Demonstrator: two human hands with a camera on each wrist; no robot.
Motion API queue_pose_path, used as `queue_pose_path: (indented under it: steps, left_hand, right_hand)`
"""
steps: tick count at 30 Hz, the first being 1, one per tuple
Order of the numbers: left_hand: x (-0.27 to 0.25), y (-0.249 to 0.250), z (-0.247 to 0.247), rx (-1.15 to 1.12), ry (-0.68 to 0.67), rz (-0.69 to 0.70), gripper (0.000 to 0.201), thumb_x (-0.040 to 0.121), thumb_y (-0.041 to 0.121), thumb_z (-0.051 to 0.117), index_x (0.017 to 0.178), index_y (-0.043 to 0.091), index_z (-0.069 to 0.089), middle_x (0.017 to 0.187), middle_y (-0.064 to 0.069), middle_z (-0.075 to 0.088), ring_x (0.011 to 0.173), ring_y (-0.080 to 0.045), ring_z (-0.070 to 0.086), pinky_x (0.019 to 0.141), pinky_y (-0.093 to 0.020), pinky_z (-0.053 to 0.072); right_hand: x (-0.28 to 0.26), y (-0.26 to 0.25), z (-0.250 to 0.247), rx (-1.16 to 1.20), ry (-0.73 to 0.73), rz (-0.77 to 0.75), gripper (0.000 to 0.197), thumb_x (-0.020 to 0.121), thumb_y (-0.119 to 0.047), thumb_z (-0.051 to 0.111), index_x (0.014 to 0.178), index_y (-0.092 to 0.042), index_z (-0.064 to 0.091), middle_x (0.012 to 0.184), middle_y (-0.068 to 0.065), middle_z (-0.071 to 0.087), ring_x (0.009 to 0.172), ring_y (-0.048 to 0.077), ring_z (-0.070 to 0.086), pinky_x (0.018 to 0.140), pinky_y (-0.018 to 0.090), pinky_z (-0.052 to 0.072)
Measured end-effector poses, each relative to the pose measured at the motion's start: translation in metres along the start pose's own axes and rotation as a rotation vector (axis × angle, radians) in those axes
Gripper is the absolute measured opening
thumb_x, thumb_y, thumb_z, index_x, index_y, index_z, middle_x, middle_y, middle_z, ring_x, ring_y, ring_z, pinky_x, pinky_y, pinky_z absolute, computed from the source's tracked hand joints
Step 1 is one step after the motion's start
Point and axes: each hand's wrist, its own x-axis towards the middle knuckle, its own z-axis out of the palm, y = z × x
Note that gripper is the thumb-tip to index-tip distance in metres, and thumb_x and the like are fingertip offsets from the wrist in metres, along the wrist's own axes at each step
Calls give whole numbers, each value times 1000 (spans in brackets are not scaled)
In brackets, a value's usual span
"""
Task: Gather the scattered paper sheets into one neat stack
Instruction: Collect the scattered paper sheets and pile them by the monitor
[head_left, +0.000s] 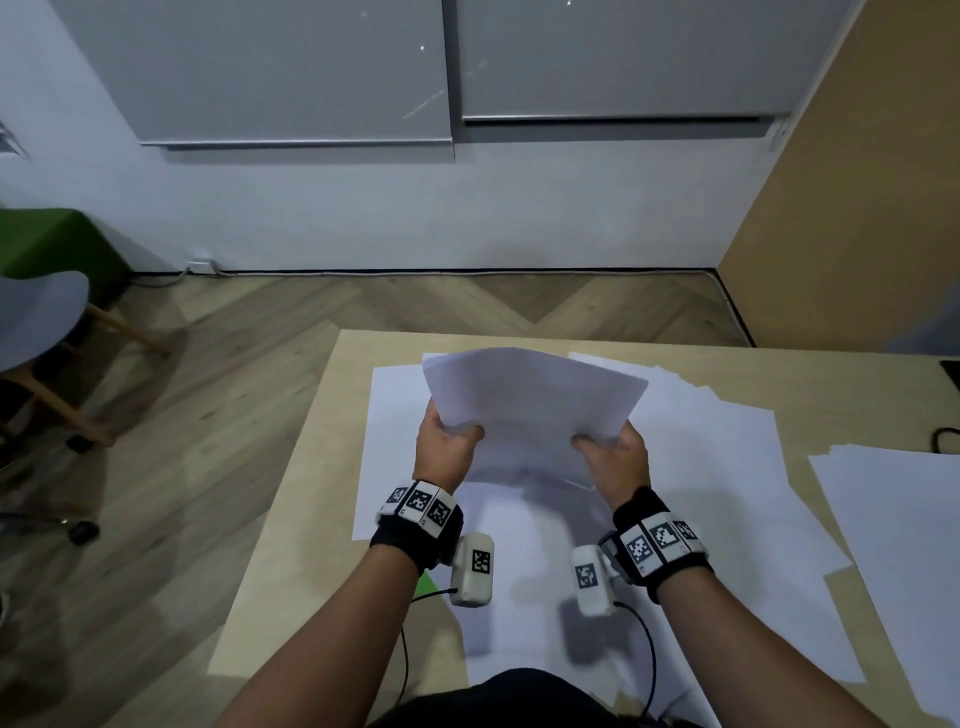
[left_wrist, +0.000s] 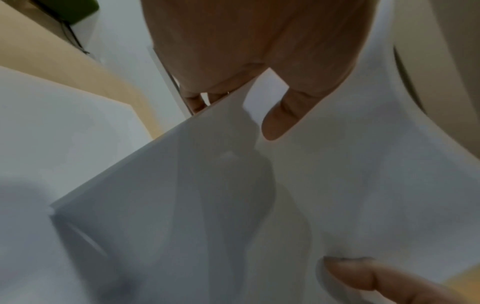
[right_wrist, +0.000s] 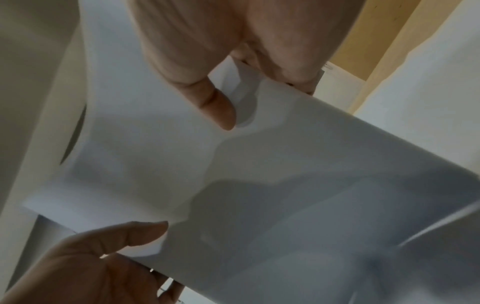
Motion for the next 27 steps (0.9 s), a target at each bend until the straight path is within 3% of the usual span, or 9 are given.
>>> queue_pose_path:
  steps: [5,9,13,16,17,21,24,27]
  left_hand:
    - [4,13,5,-58,5,50,47,68,11,63,113,22,58,106,-2,69,100,-20,66,84,-36,54]
    - [8,10,6,-57,55,18,46,65,11,65,105,32,52,103,-1,68,97,-21,65,85,-42,55]
    - [10,-2,7,0,11,-40,45,64,16,62,108,27,56,105,-4,69,100,-26,65,90,-50,54]
    - [12,-4,7,5,-4,-25,46,66,15,63,111,24,58,106,-2,70,102,-25,66,89,-47,55]
    - [12,-2,7,-3,1,-10,47,67,14,63,112,25,57,106,-2,69,101,-24,66,88,-44,55]
    - [11,-6,8,-8,-14,-24,49,67,12,64,113,24,54,108,-3,68,99,-21,65,84,-36,55]
    - [10,-18,11,91,-62,-128,46,78,4,65,120,19,55,114,-4,66,105,-24,62,86,-35,49]
    - [9,-30,12,137,-58,-174,42,86,0,61,123,19,57,114,-1,65,110,-25,60,89,-31,46]
  right_hand:
    - [8,-7,-2,51,39,-35,25,73,-2,70,92,-18,66,83,-7,71,78,15,64,71,27,49]
    - [12,0,-2,46,4,19,26,73,-7,71,96,-17,66,87,-4,71,82,15,65,73,27,50]
    - [16,6,0,18,-31,69,32,60,-22,65,88,-8,68,81,1,71,77,20,62,71,31,48]
    - [18,-2,-2,42,8,38,10,69,-6,67,76,-13,64,71,-2,65,67,15,57,62,29,46]
    - [18,-4,-3,52,21,33,16,72,-1,67,75,-15,63,70,-3,65,66,14,57,62,27,46]
    - [19,13,-1,73,2,128,18,71,-4,70,87,-12,69,86,1,73,83,22,66,74,30,52]
    - [19,31,-1,2,-90,257,22,73,-8,71,95,-8,70,94,5,74,92,27,68,73,29,51]
    - [17,35,-5,-36,-93,267,21,74,-8,72,94,-9,70,92,4,73,93,27,68,75,29,50]
